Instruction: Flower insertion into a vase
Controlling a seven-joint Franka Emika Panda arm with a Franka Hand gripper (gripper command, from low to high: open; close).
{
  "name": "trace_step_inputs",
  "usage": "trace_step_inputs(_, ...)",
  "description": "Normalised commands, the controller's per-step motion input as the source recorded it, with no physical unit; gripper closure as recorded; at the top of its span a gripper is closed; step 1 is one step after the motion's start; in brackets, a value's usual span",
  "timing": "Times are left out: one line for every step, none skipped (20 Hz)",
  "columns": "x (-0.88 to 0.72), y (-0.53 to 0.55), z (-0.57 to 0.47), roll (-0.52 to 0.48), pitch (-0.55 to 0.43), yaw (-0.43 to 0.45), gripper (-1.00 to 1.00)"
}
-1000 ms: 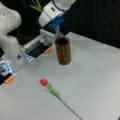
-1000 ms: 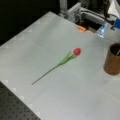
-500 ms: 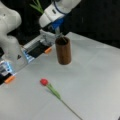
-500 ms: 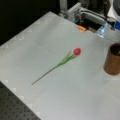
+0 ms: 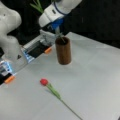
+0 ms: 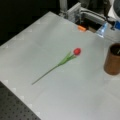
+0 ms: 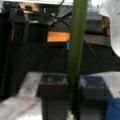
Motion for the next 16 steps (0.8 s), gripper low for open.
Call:
trace_step_inputs(0.36, 0.09, -0.08, -0.272, 0.360, 0.014, 1.00)
trace_step_inputs(0.40, 0.09, -0.09, -0.270, 0.360, 0.034, 1.00)
trace_step_inputs(0.43, 0.09, -0.10, -0.259, 0.349, 0.056, 1.00)
trace_step_inputs(0.44, 0.09, -0.10, -0.248, 0.336, 0.070, 1.00)
trace_step_inputs(0.45, 0.08, -0.10, -0.242, 0.317, 0.088, 1.00)
trace_step_inputs(0.46, 0.07, -0.11, -0.234, 0.303, 0.106, 1.00)
trace_step_inputs(0.46, 0.06, -0.12, -0.231, 0.287, 0.121, 1.00)
trace_step_inputs(0.46, 0.05, -0.13, -0.234, 0.275, 0.135, 1.00)
trace_step_inputs(0.46, 0.05, -0.14, -0.237, 0.257, 0.148, 1.00)
trace_step_inputs(0.45, 0.04, -0.16, -0.240, 0.236, 0.156, 1.00)
trace_step_inputs(0.45, 0.04, -0.18, -0.238, 0.212, 0.157, 1.00)
trace_step_inputs(0.45, 0.04, -0.20, -0.235, 0.187, 0.155, 1.00)
trace_step_inputs(0.45, 0.05, -0.22, -0.233, 0.167, 0.153, 1.00)
trace_step_inputs(0.43, 0.05, -0.22, -0.229, 0.148, 0.146, 1.00)
trace_step_inputs(0.42, 0.05, -0.22, -0.216, 0.131, 0.137, 1.00)
trace_step_inputs(0.40, 0.05, -0.21, -0.203, 0.113, 0.131, 1.00)
